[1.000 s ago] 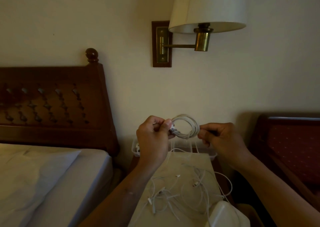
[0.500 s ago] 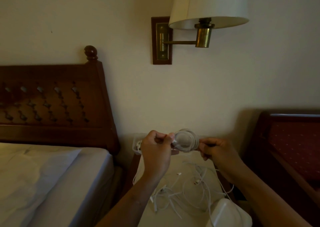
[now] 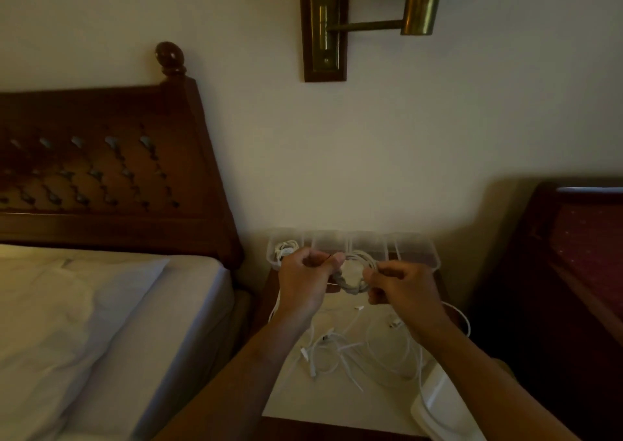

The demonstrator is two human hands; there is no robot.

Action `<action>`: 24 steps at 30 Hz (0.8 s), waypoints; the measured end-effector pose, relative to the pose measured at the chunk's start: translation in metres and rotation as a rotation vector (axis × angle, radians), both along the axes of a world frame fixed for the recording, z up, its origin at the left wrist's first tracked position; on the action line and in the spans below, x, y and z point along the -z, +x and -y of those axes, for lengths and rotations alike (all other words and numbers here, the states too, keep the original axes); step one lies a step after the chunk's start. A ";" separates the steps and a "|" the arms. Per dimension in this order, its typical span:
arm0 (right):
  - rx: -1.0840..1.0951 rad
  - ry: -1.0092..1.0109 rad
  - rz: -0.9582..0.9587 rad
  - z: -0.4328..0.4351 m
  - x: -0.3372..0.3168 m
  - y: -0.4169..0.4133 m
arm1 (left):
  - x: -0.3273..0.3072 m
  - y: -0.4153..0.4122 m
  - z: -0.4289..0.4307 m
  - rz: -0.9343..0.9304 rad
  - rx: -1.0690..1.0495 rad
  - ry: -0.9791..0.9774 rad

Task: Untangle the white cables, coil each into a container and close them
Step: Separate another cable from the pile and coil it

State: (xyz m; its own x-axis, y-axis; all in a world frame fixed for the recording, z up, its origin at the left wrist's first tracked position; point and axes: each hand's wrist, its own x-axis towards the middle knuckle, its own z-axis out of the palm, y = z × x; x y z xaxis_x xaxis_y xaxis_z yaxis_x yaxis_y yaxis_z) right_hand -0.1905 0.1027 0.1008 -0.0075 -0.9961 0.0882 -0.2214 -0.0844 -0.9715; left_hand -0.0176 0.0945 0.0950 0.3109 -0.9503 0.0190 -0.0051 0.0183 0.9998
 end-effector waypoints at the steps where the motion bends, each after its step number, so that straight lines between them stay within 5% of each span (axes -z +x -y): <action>1: -0.013 0.007 -0.024 0.006 0.007 0.004 | 0.005 0.003 0.004 0.009 0.006 0.030; 13: 0.005 0.381 -0.010 0.136 0.056 0.050 | 0.088 0.056 0.082 0.161 -0.032 0.085; 18: 0.123 0.388 -0.081 0.207 0.068 0.064 | 0.156 0.076 0.076 0.566 0.006 0.006; 21: 0.147 0.298 -0.349 0.244 0.071 0.072 | 0.195 0.086 0.071 0.907 0.171 -0.017; 24: 0.090 0.055 -0.582 0.266 0.081 0.080 | 0.214 0.091 0.068 1.049 0.281 -0.006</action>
State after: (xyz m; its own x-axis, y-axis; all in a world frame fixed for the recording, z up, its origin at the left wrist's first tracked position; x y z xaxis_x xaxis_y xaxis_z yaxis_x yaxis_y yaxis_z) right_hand -0.1103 -0.1638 0.0196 -0.0581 -0.9970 0.0513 -0.7232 0.0066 -0.6906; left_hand 0.0737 0.0263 -0.1189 -0.0915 -0.9840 0.1528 -0.8518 0.1568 0.4999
